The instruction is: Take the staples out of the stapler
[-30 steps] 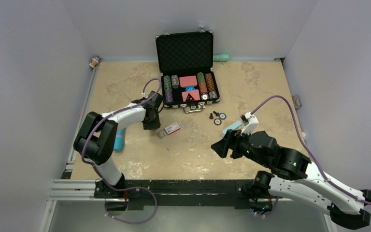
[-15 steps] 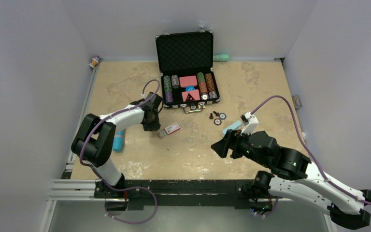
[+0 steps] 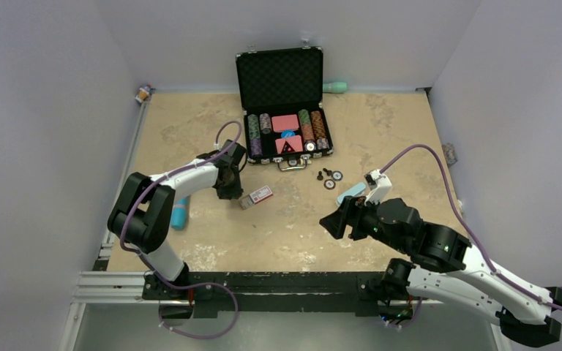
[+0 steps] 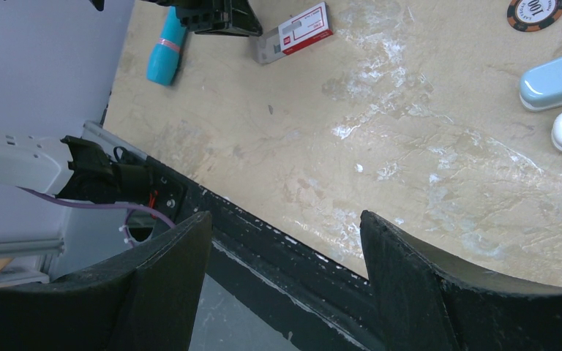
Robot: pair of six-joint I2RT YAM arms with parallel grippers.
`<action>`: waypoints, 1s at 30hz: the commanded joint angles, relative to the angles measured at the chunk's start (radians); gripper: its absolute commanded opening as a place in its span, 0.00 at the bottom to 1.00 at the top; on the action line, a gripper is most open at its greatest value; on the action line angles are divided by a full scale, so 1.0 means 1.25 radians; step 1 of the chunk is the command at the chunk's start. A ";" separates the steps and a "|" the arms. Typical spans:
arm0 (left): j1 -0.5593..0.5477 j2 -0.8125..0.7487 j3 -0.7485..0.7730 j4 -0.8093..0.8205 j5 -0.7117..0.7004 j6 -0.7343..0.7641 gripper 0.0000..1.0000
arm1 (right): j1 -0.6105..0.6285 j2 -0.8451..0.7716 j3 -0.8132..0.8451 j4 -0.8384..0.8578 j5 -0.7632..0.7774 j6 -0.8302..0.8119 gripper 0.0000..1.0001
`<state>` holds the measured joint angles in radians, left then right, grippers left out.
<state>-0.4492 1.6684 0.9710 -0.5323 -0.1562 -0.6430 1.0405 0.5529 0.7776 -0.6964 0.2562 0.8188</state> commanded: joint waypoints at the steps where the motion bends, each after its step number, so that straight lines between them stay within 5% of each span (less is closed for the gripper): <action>1: -0.001 0.012 0.023 -0.032 -0.027 0.005 0.33 | 0.002 -0.010 0.017 -0.001 0.016 0.003 0.78; 30: -0.001 0.069 0.063 -0.034 -0.032 0.022 0.24 | 0.002 -0.011 0.016 0.000 0.015 0.002 0.78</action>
<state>-0.4519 1.7206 1.0328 -0.5968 -0.1890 -0.6319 1.0405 0.5472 0.7776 -0.6964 0.2562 0.8188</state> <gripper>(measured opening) 0.259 0.778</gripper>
